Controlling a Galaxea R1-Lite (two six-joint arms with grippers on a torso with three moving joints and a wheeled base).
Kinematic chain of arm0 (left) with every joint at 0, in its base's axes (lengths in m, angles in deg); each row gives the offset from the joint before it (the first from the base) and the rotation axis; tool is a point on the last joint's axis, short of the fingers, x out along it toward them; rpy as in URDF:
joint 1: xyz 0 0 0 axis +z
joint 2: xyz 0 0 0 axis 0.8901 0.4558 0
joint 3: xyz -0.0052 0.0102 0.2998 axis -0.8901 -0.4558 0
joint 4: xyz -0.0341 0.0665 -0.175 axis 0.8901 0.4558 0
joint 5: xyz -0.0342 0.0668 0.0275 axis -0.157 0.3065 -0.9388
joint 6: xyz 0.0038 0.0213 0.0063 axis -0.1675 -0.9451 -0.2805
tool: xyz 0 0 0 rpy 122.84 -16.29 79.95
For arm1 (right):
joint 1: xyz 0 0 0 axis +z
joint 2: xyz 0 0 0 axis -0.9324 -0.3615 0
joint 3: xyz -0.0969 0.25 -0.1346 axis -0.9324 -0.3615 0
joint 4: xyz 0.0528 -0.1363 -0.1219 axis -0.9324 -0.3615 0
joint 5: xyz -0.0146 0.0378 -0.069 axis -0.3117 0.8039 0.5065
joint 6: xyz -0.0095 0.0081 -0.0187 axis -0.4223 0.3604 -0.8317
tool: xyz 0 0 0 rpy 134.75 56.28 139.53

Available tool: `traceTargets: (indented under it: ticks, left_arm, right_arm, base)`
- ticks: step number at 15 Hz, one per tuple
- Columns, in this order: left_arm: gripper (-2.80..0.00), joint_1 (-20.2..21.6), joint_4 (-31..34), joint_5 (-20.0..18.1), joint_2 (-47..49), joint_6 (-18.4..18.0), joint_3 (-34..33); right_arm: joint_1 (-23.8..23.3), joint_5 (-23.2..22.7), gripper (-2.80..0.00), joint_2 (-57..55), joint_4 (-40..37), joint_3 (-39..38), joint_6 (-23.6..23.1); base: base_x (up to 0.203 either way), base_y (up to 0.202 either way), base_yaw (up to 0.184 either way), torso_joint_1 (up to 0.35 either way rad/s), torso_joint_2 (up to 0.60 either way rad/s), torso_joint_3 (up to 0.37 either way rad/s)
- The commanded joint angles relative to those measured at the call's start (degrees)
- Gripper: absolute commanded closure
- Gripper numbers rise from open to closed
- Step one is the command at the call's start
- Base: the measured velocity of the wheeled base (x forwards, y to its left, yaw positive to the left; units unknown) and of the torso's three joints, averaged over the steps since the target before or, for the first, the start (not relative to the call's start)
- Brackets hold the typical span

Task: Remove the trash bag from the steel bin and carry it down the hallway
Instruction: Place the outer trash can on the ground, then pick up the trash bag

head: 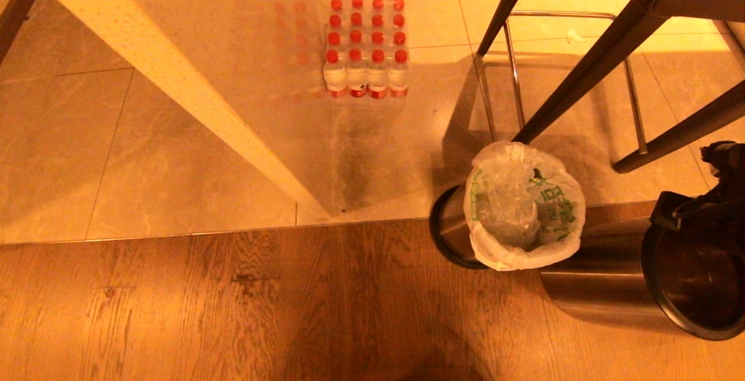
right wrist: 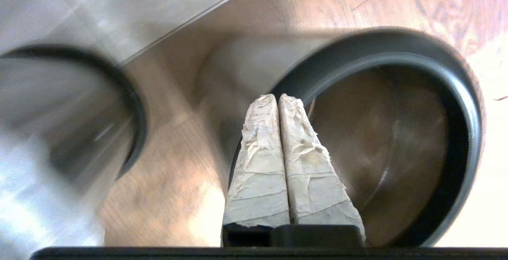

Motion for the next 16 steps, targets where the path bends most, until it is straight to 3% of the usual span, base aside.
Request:
traceTargets:
  ticks: [1,5,10,12,14,16]
  left_arm:
    - [0.00,0.0,0.0,0.0,0.0,0.0,0.0]
    - [0.00,-0.1,0.0,0.0,0.0,0.0,0.0]
    - [0.00,-0.1,0.0,0.0,0.0,0.0,0.0]
    - [0.00,0.0,0.0,0.0,0.0,0.0,0.0]
    - [0.00,0.0,0.0,0.0,0.0,0.1,0.0]
    - [0.00,0.0,0.0,0.0,0.0,0.0,0.0]
  right_arm:
    - [-0.7,0.0,0.00,-4.5,4.2,-0.4,0.1]
    - [0.6,-2.0,0.00,2.9,0.0,0.8,-0.4]
    - [8.4,-17.4,0.00,22.1,-28.6,0.6,-0.9]
    - [13.0,-20.3,0.00,26.8,-38.7,-0.3,-1.2]
    - [15.7,-22.3,0.00,29.2,-41.4,-2.1,-1.7]
    - [17.6,-21.6,0.00,28.8,-43.0,-3.1,-6.6]
  base:
    - [0.000,0.000,0.000,0.000,0.00,0.000]
    - [0.000,0.000,0.000,0.000,0.00,0.000]
    - [0.000,0.000,0.000,0.000,0.00,0.000]
    - [0.000,0.000,0.000,0.000,0.00,0.000]
    - [0.000,0.000,0.000,0.000,0.00,0.000]
    - [0.000,0.000,0.000,0.000,0.00,0.000]
